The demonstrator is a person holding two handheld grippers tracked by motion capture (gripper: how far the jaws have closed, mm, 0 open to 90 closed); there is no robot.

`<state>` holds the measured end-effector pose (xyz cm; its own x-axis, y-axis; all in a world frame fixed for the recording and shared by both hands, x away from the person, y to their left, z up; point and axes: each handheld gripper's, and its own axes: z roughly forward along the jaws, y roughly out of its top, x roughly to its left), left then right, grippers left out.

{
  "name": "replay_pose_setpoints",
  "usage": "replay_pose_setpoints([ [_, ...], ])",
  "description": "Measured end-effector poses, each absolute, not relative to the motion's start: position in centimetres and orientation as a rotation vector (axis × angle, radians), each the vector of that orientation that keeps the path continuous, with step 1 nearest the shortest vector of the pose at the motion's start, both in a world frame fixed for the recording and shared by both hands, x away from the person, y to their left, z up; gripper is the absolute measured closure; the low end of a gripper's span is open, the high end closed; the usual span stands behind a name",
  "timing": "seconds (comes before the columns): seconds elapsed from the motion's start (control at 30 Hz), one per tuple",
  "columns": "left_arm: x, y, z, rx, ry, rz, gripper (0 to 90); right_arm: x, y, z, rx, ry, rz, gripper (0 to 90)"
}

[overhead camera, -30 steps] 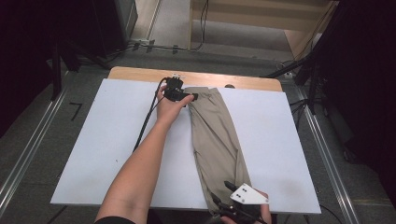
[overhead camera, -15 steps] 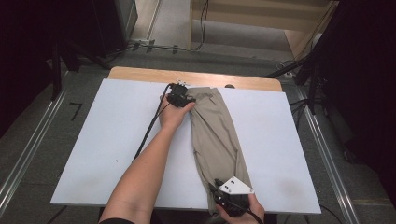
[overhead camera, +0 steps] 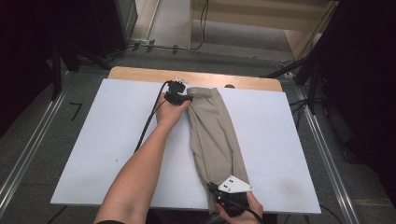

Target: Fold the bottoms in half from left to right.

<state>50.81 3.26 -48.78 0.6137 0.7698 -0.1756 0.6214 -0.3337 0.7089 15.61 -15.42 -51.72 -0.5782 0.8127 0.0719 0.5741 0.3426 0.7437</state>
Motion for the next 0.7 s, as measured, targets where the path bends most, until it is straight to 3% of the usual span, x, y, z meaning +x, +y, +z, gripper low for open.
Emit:
replay_pose_setpoints([
  [0.7, 51.1, 7.7, -46.7, 2.111, 1.062, 0.282, 86.4, 16.6, -7.3, -50.1, 1.085, 2.417, 1.193, 87.6],
])
